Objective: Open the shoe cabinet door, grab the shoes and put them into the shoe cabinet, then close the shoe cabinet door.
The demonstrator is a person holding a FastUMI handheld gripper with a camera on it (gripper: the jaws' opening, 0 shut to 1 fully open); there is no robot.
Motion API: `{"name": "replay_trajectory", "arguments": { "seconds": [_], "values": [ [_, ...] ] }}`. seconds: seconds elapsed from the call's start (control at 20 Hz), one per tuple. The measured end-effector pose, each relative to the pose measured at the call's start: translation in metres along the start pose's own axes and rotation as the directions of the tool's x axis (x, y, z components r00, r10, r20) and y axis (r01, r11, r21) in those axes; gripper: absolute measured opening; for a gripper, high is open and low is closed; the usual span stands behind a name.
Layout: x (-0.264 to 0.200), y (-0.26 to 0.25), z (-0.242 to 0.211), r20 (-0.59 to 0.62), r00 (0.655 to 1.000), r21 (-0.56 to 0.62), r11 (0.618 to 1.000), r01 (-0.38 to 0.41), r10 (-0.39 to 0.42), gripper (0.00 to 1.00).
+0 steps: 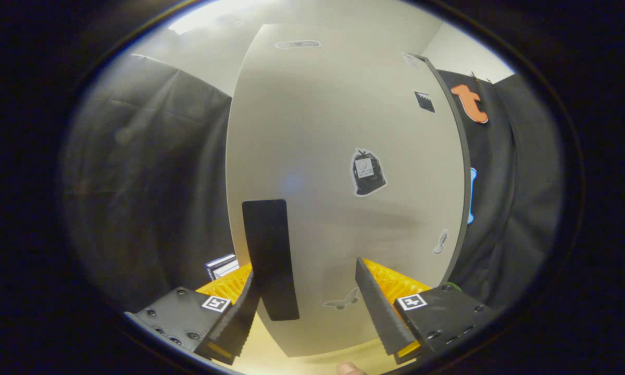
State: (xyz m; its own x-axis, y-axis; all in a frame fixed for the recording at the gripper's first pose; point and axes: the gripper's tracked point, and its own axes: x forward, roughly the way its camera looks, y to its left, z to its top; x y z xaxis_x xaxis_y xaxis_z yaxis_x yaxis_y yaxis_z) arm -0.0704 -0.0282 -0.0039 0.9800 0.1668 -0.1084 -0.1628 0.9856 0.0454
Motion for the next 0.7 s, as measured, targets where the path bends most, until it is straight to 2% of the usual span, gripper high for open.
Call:
{"name": "replay_trajectory", "arguments": {
  "seconds": [0.7],
  "values": [
    [0.047, 0.027, -0.006, 0.026, 0.990, -0.031, 0.990, 0.137, -0.136, 1.00]
  ]
}}
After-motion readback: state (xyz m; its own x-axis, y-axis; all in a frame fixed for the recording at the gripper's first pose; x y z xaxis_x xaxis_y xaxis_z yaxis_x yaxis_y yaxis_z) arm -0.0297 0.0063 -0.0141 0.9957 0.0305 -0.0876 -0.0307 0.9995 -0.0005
